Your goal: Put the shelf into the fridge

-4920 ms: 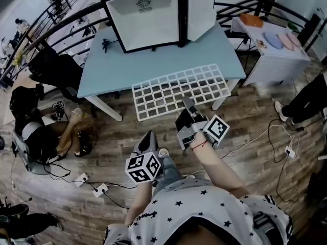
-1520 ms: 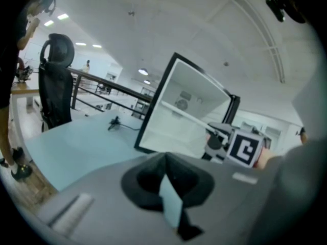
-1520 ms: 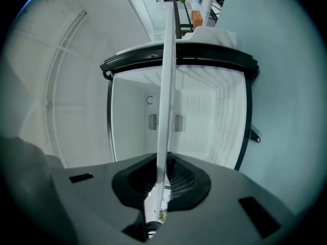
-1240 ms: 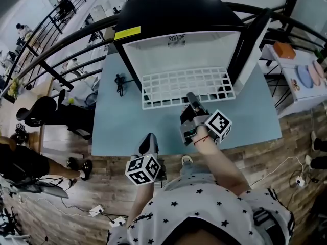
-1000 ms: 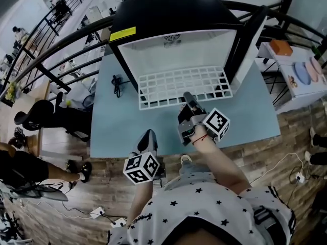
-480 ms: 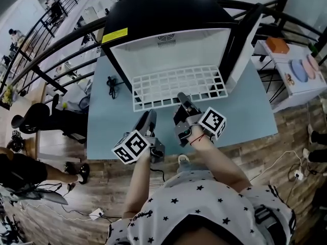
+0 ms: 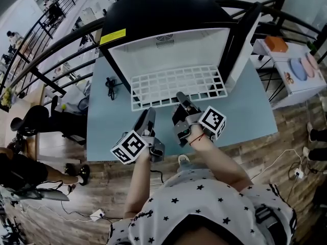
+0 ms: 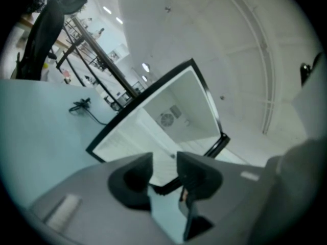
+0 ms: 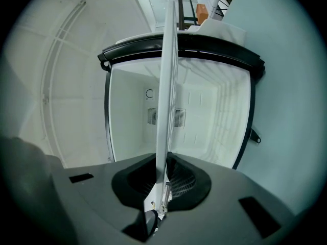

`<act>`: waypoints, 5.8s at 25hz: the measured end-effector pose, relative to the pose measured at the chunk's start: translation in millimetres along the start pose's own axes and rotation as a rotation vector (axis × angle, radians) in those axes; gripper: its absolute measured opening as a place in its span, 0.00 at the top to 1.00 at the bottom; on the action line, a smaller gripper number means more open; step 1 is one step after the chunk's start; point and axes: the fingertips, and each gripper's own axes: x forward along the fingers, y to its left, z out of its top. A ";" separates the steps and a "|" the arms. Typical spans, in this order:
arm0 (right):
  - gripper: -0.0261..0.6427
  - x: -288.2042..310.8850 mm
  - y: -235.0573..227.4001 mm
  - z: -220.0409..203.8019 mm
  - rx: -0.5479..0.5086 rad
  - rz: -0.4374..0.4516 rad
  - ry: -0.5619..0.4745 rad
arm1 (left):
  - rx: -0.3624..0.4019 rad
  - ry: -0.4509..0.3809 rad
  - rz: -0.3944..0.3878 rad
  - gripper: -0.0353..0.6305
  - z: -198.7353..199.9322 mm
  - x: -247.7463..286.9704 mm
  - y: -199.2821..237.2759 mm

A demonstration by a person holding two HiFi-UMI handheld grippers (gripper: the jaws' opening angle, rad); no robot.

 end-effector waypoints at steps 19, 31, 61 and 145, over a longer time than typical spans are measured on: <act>0.90 2.1 4.1 0.4 0.033 0.011 0.000 | -0.066 -0.014 -0.033 0.76 6.1 16.1 -12.0; 0.89 -22.5 14.2 18.3 -0.166 0.070 0.070 | -0.092 -0.029 -0.047 0.78 10.1 17.8 -13.3; 0.87 -111.2 8.9 127.5 -1.303 -0.312 0.007 | -0.114 -0.017 -0.021 0.78 4.2 16.3 -7.0; 0.93 24.3 10.0 25.0 -1.425 -0.030 0.238 | 0.086 -0.074 0.066 0.81 -1.8 48.1 -3.6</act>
